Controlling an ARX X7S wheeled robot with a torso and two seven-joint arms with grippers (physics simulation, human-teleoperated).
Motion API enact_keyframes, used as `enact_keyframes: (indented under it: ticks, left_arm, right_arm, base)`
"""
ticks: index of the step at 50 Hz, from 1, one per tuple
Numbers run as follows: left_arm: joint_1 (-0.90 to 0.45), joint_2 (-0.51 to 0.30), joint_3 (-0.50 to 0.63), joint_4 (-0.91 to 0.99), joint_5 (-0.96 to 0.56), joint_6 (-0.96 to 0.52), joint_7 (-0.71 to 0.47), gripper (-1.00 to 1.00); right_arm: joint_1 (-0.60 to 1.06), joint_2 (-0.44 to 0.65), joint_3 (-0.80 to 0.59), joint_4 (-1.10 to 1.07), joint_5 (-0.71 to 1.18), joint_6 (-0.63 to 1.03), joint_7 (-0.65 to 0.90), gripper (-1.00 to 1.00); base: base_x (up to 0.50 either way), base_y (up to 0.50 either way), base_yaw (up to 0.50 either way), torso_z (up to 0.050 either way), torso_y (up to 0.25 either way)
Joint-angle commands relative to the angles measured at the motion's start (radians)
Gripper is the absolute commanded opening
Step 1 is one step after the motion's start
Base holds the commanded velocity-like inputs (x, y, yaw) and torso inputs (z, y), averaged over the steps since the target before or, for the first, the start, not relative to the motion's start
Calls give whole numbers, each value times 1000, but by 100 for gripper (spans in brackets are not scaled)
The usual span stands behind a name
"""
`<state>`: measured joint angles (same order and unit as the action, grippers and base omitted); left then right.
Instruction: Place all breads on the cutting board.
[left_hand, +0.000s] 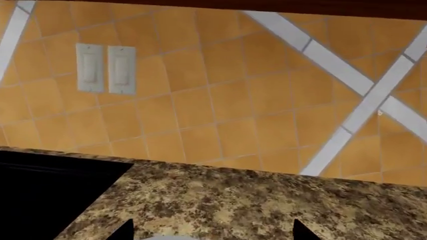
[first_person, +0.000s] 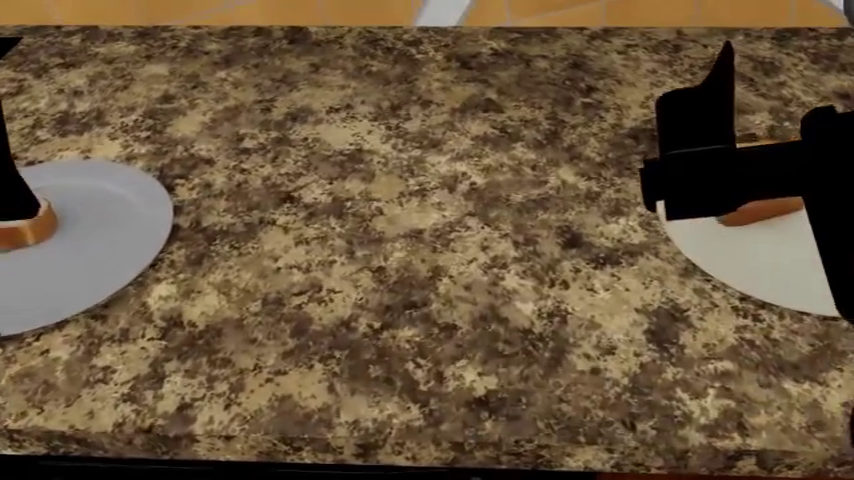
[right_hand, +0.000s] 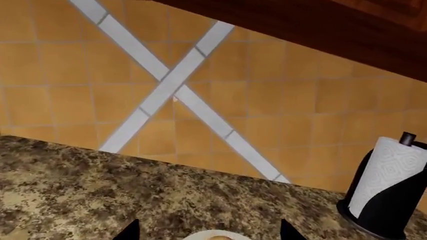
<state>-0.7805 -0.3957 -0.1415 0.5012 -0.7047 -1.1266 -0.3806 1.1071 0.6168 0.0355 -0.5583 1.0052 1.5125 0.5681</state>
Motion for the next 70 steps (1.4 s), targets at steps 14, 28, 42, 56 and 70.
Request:
enact_keyframes:
  ticks: [14,28,42,56,70]
  left_arm:
    - [-51,-30,-7,-28,-3,-8,-7,100]
    - [-63,-39,9,-35,9,25,4,100]
    - [-467,-226,148,-173,-69,-296,107,100]
    - [-598,-435,258,-350,-644,-431,-15,100]
    - [-898,-608,712,-525,-809,-436,200,100]
  right_arm:
    - [2,15,-31,24,60,-26,39,100]
    - [-16,27,-35,21,81,-57,44,100]
    - [-22,36,-53,27,78,-81,51,100]
    - [-30,22,-120,58,28,-150,28,100]
    - [37,7,-162,89,30,-128,37,100]
  base:
    - [500,0,0,0,1]
    - [429,0,0,0,1]
    - [0,0,0,0,1]
    - [0,0,0,0,0]
    - [0,0,0,0,0]
